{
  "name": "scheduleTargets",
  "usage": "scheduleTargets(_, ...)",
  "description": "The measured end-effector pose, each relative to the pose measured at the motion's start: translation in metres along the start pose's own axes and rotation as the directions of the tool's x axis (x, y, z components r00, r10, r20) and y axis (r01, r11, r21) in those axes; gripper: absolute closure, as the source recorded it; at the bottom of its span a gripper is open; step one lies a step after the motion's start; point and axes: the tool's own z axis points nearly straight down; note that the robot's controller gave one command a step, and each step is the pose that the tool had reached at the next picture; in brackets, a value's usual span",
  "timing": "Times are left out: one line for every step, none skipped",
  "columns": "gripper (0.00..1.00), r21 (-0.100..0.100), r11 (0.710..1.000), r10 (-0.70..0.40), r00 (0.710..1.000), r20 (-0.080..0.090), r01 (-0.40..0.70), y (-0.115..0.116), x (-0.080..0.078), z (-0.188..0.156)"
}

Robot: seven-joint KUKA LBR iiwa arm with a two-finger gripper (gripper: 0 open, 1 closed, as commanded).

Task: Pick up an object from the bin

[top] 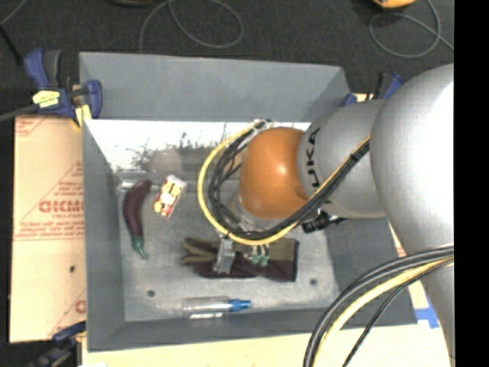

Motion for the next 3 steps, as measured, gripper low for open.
scheduleTargets(1.0, 0.0, 1.0, 0.001, 1.0, 0.0, -0.001, 0.0, 0.0, 0.0)
scheduleTargets(1.0, 0.0, 0.999, -0.036, 0.999, 0.002, 0.036, -0.012, -0.005, -0.108)
scheduleTargets(1.0, -0.001, 0.999, -0.035, 0.999, 0.002, 0.035, -0.012, -0.005, -0.108)
